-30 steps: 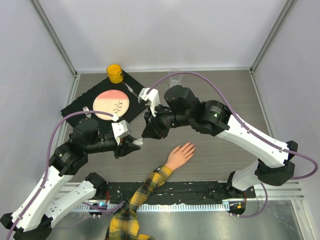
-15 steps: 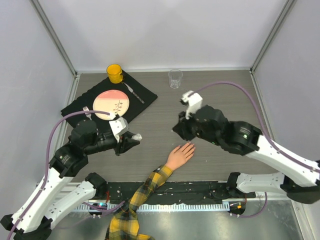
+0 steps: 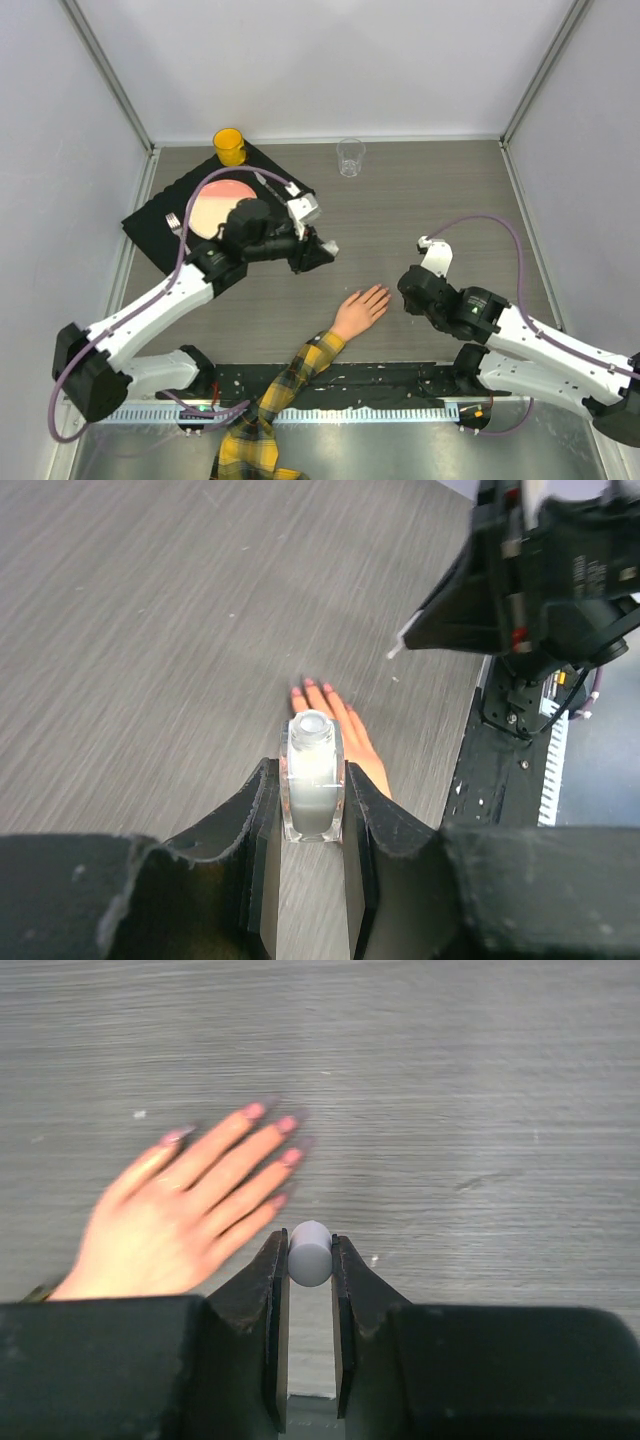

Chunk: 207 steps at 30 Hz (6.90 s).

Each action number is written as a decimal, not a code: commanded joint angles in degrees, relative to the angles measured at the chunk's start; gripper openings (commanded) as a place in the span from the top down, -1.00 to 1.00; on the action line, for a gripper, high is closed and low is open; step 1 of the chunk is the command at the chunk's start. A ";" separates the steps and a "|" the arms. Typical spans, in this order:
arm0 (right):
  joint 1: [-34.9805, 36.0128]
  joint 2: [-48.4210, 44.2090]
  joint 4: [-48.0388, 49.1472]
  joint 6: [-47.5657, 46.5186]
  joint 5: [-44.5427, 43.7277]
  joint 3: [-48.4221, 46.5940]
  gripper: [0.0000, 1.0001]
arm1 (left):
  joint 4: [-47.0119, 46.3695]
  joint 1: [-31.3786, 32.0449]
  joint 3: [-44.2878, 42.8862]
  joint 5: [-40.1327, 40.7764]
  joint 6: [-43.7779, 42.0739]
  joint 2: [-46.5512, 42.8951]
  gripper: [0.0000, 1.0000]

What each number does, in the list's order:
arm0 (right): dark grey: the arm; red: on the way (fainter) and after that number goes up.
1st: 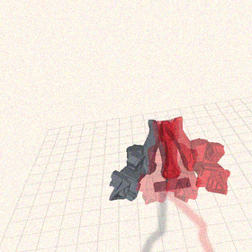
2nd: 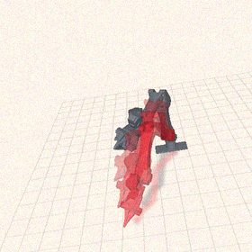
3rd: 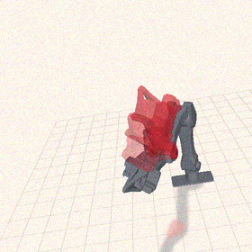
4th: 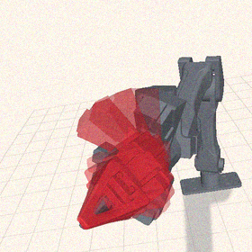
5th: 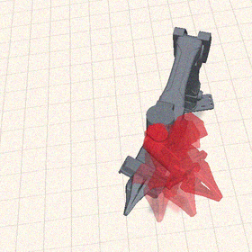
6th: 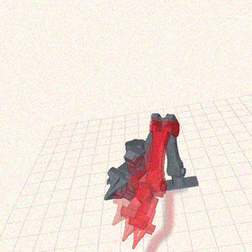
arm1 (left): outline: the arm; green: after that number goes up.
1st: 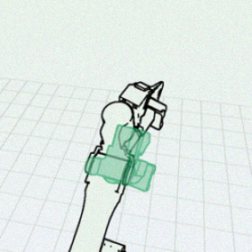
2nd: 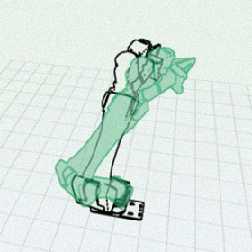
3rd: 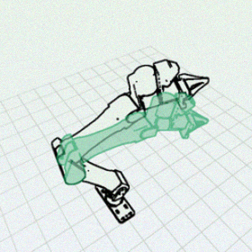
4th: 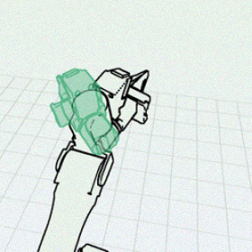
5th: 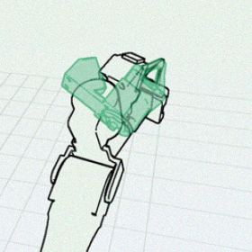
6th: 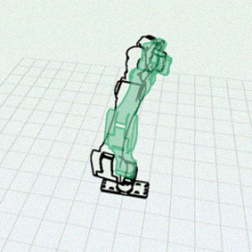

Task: Paint the nails

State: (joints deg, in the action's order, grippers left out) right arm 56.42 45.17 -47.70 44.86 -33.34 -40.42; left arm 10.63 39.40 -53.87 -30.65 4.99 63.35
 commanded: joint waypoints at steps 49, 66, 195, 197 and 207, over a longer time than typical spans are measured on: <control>-12.92 1.24 28.81 -5.22 17.00 17.13 0.98 | -25.66 3.93 -1.15 11.05 -4.55 9.25 1.00; -13.00 3.79 27.49 -4.43 17.17 16.43 0.98 | -24.87 4.02 -1.59 10.97 -4.64 9.33 1.00; -15.20 4.49 25.73 -3.64 17.87 15.82 0.98 | -23.29 3.67 -2.73 9.74 -4.47 9.77 1.00; -15.20 4.93 25.99 -4.16 18.48 15.64 0.97 | -23.20 3.58 -2.65 9.91 -4.47 9.60 1.00; -15.20 5.54 28.89 -6.27 16.64 15.46 0.98 | -23.20 3.58 -2.65 9.83 -4.55 9.68 1.00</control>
State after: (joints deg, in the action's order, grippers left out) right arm 41.39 50.43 -22.02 39.90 -14.39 -22.98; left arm -10.41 43.16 -54.11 -19.77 1.02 73.38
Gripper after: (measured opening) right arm 0.211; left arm 0.285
